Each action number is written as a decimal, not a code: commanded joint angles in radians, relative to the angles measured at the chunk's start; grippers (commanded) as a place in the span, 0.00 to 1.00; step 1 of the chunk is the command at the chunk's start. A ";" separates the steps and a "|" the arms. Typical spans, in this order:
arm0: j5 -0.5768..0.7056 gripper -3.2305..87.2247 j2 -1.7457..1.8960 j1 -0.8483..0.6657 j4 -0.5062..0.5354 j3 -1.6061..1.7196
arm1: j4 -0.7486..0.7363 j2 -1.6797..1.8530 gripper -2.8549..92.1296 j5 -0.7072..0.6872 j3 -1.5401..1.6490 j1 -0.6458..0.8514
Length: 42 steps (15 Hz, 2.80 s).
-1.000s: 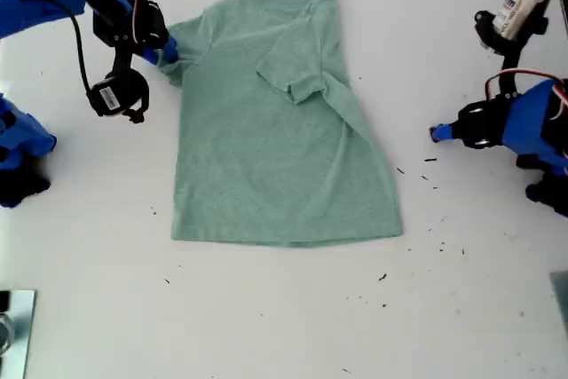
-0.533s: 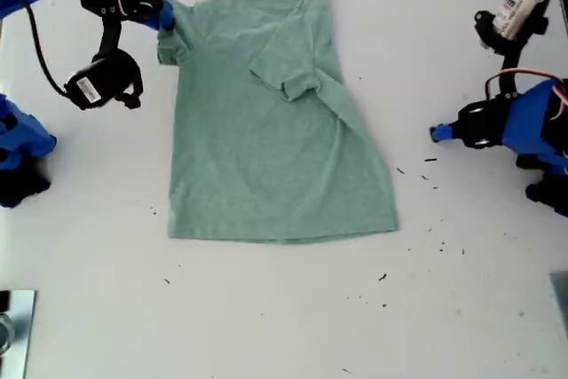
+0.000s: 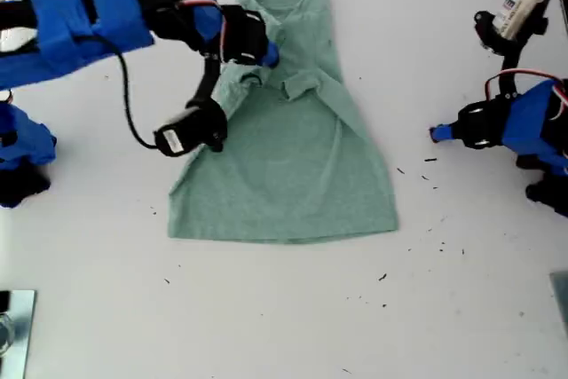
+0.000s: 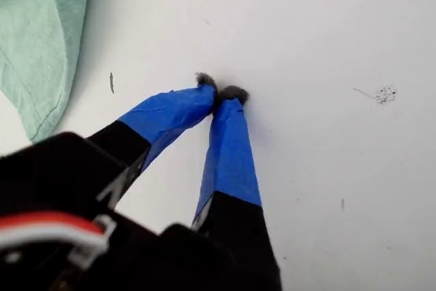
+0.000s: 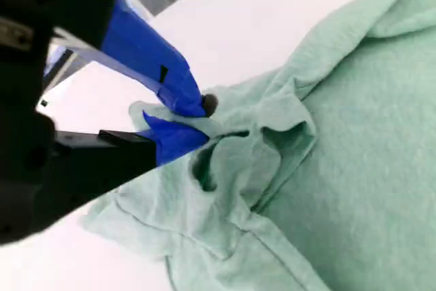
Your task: Fold t shirt
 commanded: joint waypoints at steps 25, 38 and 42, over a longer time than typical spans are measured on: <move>-0.449 0.03 2.141 0.176 -0.063 2.046 | 0.330 -0.899 0.08 0.081 -1.207 -0.296; -0.443 0.03 2.201 0.193 -0.044 2.065 | 0.023 -1.488 0.34 0.101 -1.054 -0.430; -0.443 0.03 2.203 0.198 -0.043 2.066 | -0.258 -1.614 0.06 0.186 -0.908 -0.471</move>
